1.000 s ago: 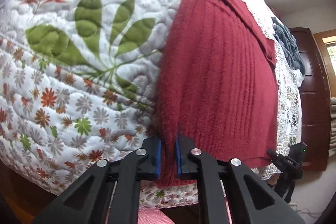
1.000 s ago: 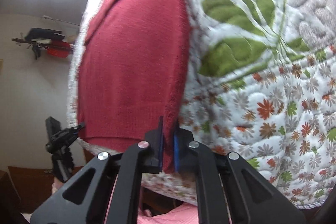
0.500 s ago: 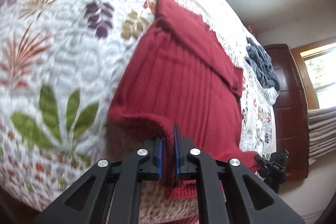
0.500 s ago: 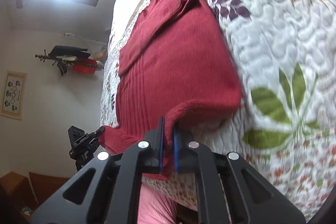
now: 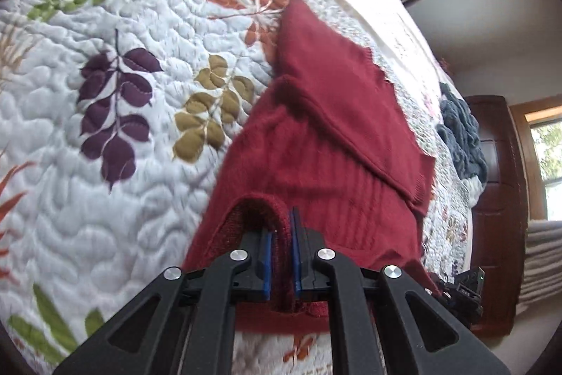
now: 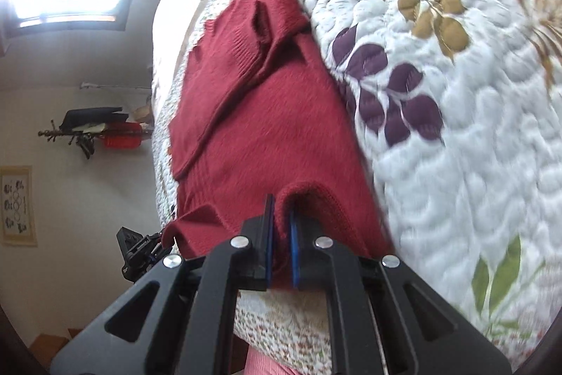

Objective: Fold small clothes
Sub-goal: 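Lift the hem with both tools and fold it toward the collar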

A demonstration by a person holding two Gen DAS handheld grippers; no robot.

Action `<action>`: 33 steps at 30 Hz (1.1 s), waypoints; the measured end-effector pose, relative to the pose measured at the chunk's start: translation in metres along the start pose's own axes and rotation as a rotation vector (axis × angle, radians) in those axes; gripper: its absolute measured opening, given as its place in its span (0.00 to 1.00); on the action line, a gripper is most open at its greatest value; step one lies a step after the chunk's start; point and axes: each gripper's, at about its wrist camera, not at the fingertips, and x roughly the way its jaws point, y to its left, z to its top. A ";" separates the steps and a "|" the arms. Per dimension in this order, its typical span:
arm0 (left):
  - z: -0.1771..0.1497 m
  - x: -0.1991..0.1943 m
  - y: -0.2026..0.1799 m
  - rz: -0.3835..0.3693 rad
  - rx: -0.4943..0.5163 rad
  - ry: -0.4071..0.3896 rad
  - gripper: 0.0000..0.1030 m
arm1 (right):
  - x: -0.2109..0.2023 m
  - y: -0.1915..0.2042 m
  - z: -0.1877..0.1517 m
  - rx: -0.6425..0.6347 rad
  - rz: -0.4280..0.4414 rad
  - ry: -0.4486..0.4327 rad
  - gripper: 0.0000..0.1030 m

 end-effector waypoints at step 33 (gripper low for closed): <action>0.020 -0.013 -0.045 0.145 0.336 -0.045 0.42 | -0.051 0.030 0.000 -0.185 -0.180 -0.092 0.39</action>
